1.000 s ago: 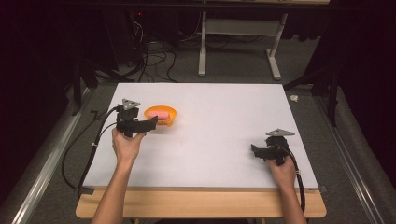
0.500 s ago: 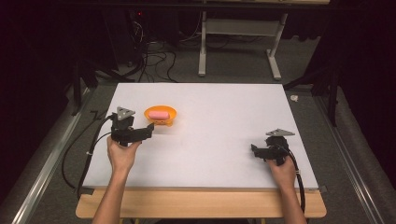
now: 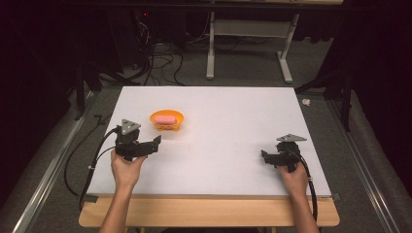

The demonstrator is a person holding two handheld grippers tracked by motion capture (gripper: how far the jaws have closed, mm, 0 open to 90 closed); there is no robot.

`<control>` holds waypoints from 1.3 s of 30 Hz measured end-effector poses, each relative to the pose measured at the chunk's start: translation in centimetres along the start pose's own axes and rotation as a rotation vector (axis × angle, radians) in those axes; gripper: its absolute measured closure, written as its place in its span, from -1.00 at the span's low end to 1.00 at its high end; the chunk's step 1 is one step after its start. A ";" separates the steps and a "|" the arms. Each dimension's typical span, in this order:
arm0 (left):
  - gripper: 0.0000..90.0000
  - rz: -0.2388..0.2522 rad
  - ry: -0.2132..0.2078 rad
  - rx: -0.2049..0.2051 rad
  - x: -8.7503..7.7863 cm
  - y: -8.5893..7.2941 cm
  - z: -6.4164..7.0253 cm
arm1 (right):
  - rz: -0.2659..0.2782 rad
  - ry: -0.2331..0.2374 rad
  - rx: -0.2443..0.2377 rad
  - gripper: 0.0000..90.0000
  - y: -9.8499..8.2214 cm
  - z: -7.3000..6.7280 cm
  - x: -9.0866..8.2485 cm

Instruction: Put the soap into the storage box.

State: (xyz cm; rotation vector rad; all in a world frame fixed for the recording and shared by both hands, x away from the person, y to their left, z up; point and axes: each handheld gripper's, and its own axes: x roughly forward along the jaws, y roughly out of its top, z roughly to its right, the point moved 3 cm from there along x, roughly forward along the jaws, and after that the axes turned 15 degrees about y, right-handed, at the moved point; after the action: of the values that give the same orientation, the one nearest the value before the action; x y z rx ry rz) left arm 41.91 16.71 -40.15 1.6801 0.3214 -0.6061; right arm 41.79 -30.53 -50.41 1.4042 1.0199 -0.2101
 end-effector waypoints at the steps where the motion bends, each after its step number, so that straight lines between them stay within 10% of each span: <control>1: -0.66 0.002 -0.002 -0.002 -0.1 -0.1 0.1 | 0.000 0.000 0.000 -0.64 0.0 0.0 0.0; 39: -0.64 -0.019 -0.113 0.021 0.6 -2.6 3.0 | 0.000 0.000 0.000 -0.65 0.0 0.0 0.0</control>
State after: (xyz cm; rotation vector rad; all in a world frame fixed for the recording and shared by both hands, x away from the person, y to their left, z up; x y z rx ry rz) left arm 40.37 14.26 -42.92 1.6576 0.2509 -0.7175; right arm 41.79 -30.53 -50.41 1.4042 1.0199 -0.2101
